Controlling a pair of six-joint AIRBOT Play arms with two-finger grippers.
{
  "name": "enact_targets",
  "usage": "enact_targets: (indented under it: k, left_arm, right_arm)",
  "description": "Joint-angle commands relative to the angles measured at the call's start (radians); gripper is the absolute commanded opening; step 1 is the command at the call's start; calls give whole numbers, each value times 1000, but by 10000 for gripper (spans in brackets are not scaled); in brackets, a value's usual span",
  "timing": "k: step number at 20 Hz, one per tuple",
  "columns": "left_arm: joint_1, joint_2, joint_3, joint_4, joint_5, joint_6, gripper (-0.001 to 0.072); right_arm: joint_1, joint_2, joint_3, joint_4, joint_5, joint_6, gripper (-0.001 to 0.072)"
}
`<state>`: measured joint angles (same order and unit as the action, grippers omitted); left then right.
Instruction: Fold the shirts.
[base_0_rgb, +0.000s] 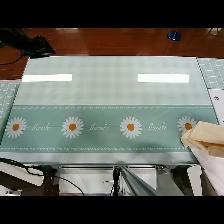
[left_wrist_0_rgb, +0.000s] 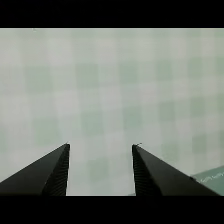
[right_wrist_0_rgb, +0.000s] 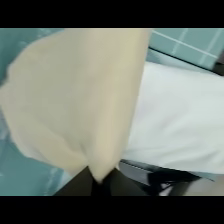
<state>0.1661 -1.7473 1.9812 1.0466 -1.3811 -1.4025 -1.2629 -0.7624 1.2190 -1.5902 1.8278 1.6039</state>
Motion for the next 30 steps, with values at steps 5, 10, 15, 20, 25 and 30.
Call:
enact_targets:
  k: [5,10,15,20,25,30]
  left_arm:
    - [74,0,0,0,46,15,459]
    - [80,1,0,0,42,22,459]
    - [79,1,0,-1,42,22,459]
    - [79,5,3,0,-10,31,459]
    - [76,9,3,0,-34,30,459]
    - [65,8,3,0,-33,110,459]
  right_arm:
    - [-201,-22,-181,-306,33,-109,15]
    - [-200,-22,-293,-474,32,-109,15]
    - [-200,-28,-496,-520,-23,-87,108]
    - [-200,-29,-591,-813,-216,-97,461]
    - [-199,-46,-522,-830,-536,82,461]
    - [-125,-188,-251,722,-1324,-46,244]
